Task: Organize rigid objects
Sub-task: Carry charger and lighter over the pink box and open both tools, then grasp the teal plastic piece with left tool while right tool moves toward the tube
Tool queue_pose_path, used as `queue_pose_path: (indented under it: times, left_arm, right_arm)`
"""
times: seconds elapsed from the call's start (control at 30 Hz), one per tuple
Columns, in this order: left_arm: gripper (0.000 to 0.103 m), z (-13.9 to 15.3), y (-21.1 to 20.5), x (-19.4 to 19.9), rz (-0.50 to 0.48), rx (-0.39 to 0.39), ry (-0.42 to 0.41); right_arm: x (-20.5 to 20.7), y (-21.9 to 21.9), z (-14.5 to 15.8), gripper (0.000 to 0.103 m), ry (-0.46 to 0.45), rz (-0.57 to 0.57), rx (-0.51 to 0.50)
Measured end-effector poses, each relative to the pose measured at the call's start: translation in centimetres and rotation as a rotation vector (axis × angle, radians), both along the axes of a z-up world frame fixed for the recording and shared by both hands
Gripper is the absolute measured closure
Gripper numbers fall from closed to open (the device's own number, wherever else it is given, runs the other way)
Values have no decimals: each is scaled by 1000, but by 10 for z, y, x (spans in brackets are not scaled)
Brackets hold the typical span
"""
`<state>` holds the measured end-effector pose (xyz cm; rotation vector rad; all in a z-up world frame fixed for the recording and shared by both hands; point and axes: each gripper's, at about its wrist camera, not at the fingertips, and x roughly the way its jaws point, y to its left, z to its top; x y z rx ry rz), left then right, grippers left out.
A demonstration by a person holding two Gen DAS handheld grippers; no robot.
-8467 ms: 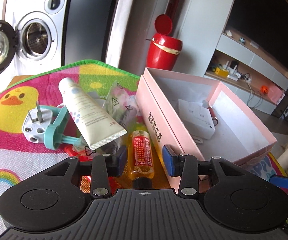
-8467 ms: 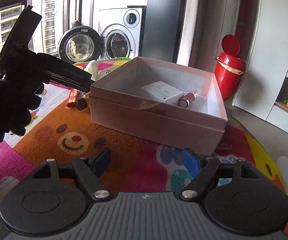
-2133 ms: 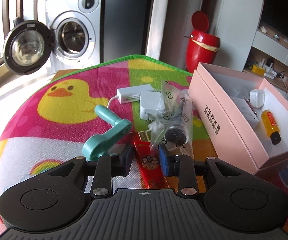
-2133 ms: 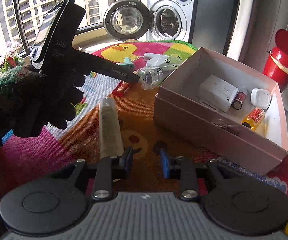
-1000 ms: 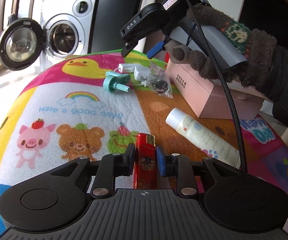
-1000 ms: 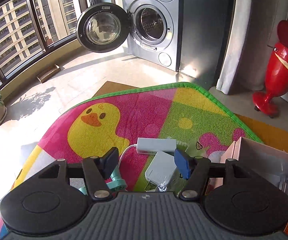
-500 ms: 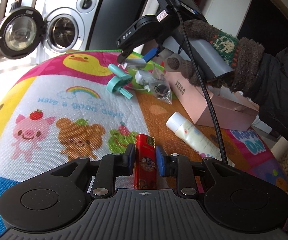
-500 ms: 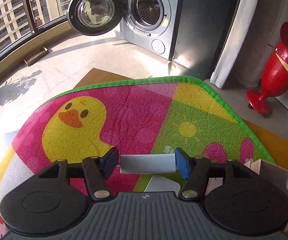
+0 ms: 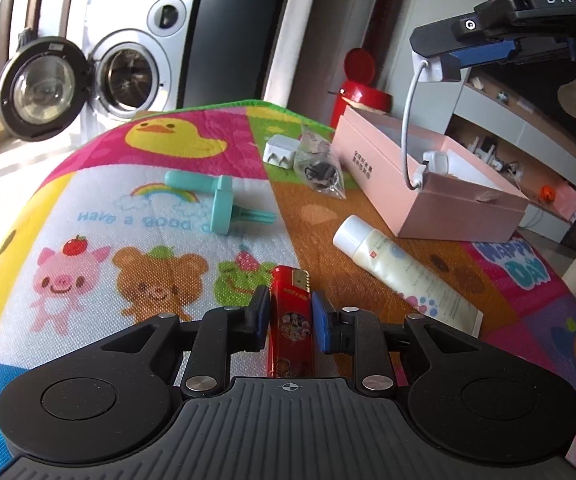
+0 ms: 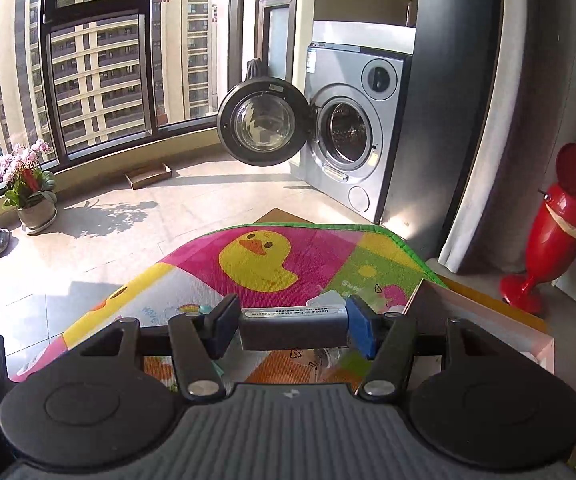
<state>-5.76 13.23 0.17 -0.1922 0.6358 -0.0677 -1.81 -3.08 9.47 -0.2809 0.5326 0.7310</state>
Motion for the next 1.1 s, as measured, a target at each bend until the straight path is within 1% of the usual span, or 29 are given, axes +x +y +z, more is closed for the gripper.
queue_pose_path:
  times: [0.07,0.2,0.33,0.43,0.57,0.7,0.77,0.83,0.87,0.93,1.0,1.1]
  left_arm:
    - [76,1,-5,-1,-3,12,-3]
    - [77,2,-12,-6,-51,14,-12]
    - [77,5,-33,-16,-143,63,-17]
    - [77,13,-54,-26,-220,98,-23]
    - [77,37,-78,-34,-297,135,-61]
    - [77,79,-92,-32,-337,143,-154]
    - [77,102,-97,-22,-349,128,-201]
    - [77,124,-103,1,-359,108,-234]
    - [77,130,-105,11,-361,105,-240]
    - [77,144,-111,44,-340,85,-249]
    - [77,154,-112,76,-324,32,-248]
    - [77,162,-112,116,-289,-24,-246]
  right_arm:
    - [-14,-19,-6,45,-8,-23,-12]
    - [-39,-66,-23,45,-26,-124,-28]
    - [-62,-104,-39,45,-39,-188,-50]
    - [-76,-126,-48,45,-21,-209,-31]
    - [-90,-150,-54,45,-28,-237,-10]
    - [-100,-171,-41,45,-65,-244,48]
    - [-102,-181,-31,45,-98,-240,93]
    - [-95,-187,-22,45,-126,-250,143]
    - [-90,-187,-19,45,-135,-255,160]
    - [-75,-185,-13,45,-147,-269,182]
    - [-54,-178,-7,45,-159,-284,193]
    - [-23,-167,-3,45,-181,-315,202]
